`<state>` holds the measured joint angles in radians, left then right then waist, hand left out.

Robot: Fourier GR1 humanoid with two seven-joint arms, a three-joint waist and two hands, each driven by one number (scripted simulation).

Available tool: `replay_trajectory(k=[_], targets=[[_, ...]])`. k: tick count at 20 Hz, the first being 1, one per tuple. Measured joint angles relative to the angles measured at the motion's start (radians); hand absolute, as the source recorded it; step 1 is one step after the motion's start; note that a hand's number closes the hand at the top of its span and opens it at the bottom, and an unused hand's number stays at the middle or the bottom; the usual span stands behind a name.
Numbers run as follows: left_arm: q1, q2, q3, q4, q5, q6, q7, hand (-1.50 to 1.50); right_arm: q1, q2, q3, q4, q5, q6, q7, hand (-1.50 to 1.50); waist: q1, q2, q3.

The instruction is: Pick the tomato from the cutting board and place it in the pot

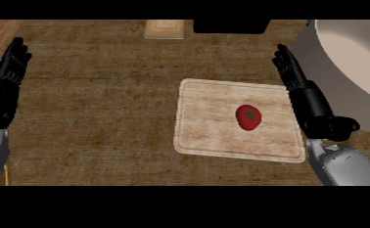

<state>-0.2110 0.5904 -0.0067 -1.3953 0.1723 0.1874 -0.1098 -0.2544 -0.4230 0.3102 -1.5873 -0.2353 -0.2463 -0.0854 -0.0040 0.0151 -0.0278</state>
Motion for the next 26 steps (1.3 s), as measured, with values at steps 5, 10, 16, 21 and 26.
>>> replay_trajectory(k=[5, 10, 16, 21, 26], targets=[[-0.033, -0.071, -0.005, -0.01, 0.047, 0.001, 0.036, 0.0, -0.134, -0.03, -0.027, 0.119, -0.085, 0.223, -0.07, 1.5, 0.04, 0.003, 0.023], [-0.066, -0.162, -0.041, -0.03, 0.098, 0.011, 0.101, 0.0, -0.229, -0.118, -0.003, 0.261, 0.025, 0.359, -0.249, -1.5, 0.075, 0.014, 0.028], [-0.082, -0.2, -0.056, -0.07, 0.117, 0.037, 0.176, 0.0, -0.295, -0.136, -0.047, 0.519, 0.021, 0.565, -0.592, -1.5, 0.079, 0.012, 0.033], [-0.055, -0.214, -0.064, -0.109, 0.104, 0.064, 0.207, 0.0, -0.383, -0.199, -0.032, 0.667, 0.087, 0.663, -0.714, -1.5, 0.066, 0.002, 0.031], [-0.052, -0.227, -0.072, -0.119, 0.087, 0.089, 0.227, 0.0, -0.483, -0.268, 0.08, 0.664, 0.207, 0.715, -0.667, -1.5, 0.054, -0.004, 0.029]])
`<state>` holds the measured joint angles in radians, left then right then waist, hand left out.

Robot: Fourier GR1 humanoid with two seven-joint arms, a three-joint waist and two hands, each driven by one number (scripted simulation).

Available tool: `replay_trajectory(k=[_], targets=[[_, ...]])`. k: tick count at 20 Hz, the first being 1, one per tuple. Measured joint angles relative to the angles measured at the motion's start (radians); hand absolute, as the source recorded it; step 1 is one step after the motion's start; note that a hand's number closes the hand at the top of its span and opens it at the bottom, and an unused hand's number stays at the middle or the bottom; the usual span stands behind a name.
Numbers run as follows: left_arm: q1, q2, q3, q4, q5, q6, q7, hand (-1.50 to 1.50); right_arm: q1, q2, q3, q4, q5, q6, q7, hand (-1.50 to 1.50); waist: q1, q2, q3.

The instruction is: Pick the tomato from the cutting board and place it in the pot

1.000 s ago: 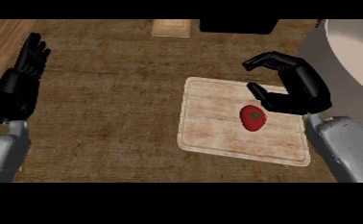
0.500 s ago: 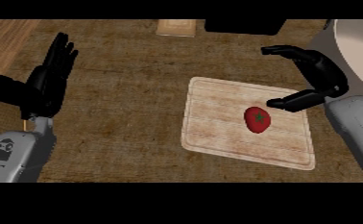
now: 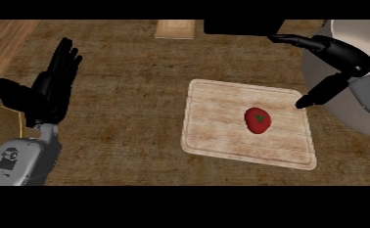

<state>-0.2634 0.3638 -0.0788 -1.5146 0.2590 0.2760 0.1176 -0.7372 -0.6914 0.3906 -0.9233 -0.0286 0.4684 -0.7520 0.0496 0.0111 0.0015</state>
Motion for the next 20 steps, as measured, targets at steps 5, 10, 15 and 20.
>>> replay_trajectory(k=[5, 10, 15, 20], targets=[[0.004, 0.007, 0.009, -0.027, 0.005, 0.001, 0.031, 0.0, -0.07, -0.039, 0.139, -0.054, 0.147, 0.016, 0.042, -1.5, -0.009, -0.006, -0.001], [0.027, 0.005, 0.021, -0.034, -0.003, 0.004, 0.026, 0.0, -0.074, -0.041, 0.254, -0.136, 0.267, 0.017, 0.081, -1.5, -0.029, -0.01, -0.002], [0.03, -0.007, 0.032, -0.036, -0.017, 0.003, 0.032, 0.0, -0.06, -0.021, 0.286, -0.188, 0.332, 0.048, 0.132, -1.5, -0.041, -0.011, -0.002], [0.041, -0.011, 0.044, -0.072, -0.031, 0.0, 0.061, 0.0, -0.017, 0.018, 0.283, -0.214, 0.383, 0.056, 0.155, -1.5, -0.044, -0.012, -0.002]])
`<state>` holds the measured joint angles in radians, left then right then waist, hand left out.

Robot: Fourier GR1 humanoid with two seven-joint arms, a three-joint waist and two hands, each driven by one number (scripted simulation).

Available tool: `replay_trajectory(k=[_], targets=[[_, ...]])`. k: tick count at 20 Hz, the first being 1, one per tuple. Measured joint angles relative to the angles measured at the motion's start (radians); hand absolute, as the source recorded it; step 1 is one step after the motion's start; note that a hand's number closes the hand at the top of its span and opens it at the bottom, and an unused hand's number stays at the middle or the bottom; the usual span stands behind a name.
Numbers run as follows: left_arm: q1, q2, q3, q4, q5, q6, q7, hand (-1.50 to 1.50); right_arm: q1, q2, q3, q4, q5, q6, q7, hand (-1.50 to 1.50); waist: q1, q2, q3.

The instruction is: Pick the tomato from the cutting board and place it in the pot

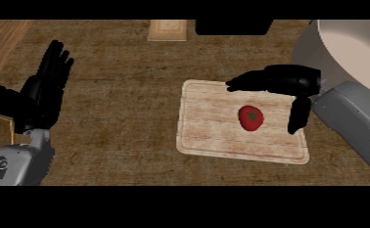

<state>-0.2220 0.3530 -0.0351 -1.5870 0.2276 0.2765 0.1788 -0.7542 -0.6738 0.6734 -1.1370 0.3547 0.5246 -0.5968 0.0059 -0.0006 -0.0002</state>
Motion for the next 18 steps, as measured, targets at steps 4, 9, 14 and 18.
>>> replay_trajectory(k=[4, 9, 14, 18], targets=[[0.019, 0.001, 0.024, -0.013, 0.0, -0.026, -0.004, 0.0, 0.04, 0.031, -0.005, -0.004, 0.066, -0.008, 0.016, -1.5, -0.001, 0.0, 0.0], [0.02, -0.012, 0.039, -0.019, -0.012, -0.038, 0.013, 0.0, 0.056, 0.064, -0.039, 0.023, 0.162, -0.018, 0.027, -1.5, -0.001, 0.001, 0.0], [0.047, -0.037, 0.028, -0.075, -0.048, -0.026, 0.045, 0.0, 0.096, 0.091, -0.076, 0.034, 0.234, -0.03, 0.002, -1.5, -0.001, 0.0, 0.0], [0.034, -0.036, 0.054, -0.069, -0.048, -0.053, 0.055, 0.0, 0.106, 0.143, -0.093, 0.059, 0.293, -0.038, -0.003, -1.5, -0.001, 0.001, 0.0]])
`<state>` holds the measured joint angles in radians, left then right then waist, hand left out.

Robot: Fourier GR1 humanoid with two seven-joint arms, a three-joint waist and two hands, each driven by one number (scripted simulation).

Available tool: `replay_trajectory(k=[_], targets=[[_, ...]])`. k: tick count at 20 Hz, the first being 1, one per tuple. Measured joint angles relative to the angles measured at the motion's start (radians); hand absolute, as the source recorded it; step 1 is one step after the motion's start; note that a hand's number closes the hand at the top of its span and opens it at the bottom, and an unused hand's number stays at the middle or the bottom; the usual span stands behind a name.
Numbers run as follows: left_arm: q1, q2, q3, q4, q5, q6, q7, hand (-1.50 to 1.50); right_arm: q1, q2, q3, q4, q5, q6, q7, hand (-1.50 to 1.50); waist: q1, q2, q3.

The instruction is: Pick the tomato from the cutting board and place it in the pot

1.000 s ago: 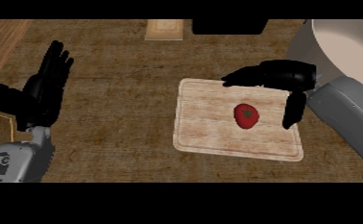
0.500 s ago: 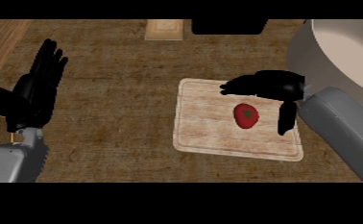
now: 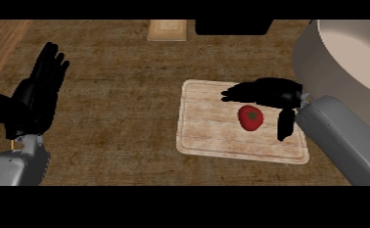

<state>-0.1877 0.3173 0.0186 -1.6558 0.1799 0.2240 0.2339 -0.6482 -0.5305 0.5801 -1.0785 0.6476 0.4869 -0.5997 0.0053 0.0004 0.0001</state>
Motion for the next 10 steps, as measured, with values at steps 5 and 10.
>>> replay_trajectory(k=[5, 10], targets=[[-0.007, -0.013, 0.024, 0.009, -0.004, -0.019, -0.003, 0.0, -0.014, 0.07, -0.026, 0.107, 0.091, -0.035, -0.026, -1.5, 0.002, 0.001, 0.0], [-0.021, -0.04, 0.022, 0.027, -0.033, -0.021, -0.006, 0.0, -0.025, 0.117, -0.063, 0.173, 0.162, -0.05, -0.049, 1.5, 0.002, 0.001, 0.0]])
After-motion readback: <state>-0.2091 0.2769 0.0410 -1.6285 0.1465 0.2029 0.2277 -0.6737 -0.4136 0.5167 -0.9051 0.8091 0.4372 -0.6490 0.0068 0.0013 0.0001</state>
